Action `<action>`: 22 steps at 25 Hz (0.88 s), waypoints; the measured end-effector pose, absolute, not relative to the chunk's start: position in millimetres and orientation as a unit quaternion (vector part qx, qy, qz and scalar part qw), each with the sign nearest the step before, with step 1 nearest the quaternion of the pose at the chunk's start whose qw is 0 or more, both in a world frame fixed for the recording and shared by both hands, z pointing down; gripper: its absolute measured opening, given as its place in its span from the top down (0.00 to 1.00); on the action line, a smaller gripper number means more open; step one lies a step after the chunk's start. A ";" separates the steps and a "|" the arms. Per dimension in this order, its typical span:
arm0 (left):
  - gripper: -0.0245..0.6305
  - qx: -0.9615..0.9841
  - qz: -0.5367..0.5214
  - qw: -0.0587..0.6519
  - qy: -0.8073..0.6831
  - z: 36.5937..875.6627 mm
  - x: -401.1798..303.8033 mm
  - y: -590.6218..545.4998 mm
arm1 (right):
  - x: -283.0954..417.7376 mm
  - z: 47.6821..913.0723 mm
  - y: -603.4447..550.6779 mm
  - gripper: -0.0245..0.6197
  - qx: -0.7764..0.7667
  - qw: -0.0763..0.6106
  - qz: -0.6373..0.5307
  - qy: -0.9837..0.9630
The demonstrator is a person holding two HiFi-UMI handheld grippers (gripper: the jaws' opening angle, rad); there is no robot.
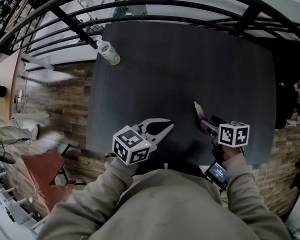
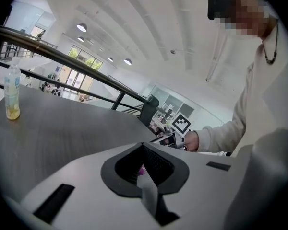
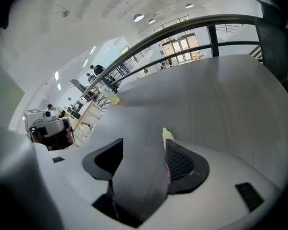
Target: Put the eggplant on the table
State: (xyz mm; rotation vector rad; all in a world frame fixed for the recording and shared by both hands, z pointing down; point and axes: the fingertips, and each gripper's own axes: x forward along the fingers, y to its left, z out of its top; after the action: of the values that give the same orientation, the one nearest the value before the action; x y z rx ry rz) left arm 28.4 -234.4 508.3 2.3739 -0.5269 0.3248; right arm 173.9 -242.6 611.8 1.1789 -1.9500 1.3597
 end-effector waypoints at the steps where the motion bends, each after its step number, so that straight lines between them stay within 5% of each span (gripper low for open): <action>1: 0.96 0.914 0.123 0.333 -0.198 500.1 30.4 -231.7 | 173.6 602.4 -243.0 0.52 0.431 0.234 0.495 -0.717; 9: 0.96 0.929 0.103 0.301 -0.188 457.1 41.9 -235.3 | 172.7 542.8 -255.2 0.60 0.423 0.176 0.465 -0.757; 16: 0.96 0.945 0.086 0.263 -0.177 419.1 54.3 -248.6 | 180.3 476.0 -269.5 0.93 0.423 0.114 0.392 -0.809; 22: 0.96 0.961 0.057 0.216 -0.165 371.5 57.7 -261.6 | 168.1 401.8 -273.6 0.94 0.409 0.033 0.353 -0.841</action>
State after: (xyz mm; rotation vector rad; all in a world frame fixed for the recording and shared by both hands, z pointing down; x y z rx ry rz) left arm 57.7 -261.6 371.5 2.6627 -0.4573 0.1571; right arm 168.1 -273.6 401.8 1.2595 -2.5880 1.0863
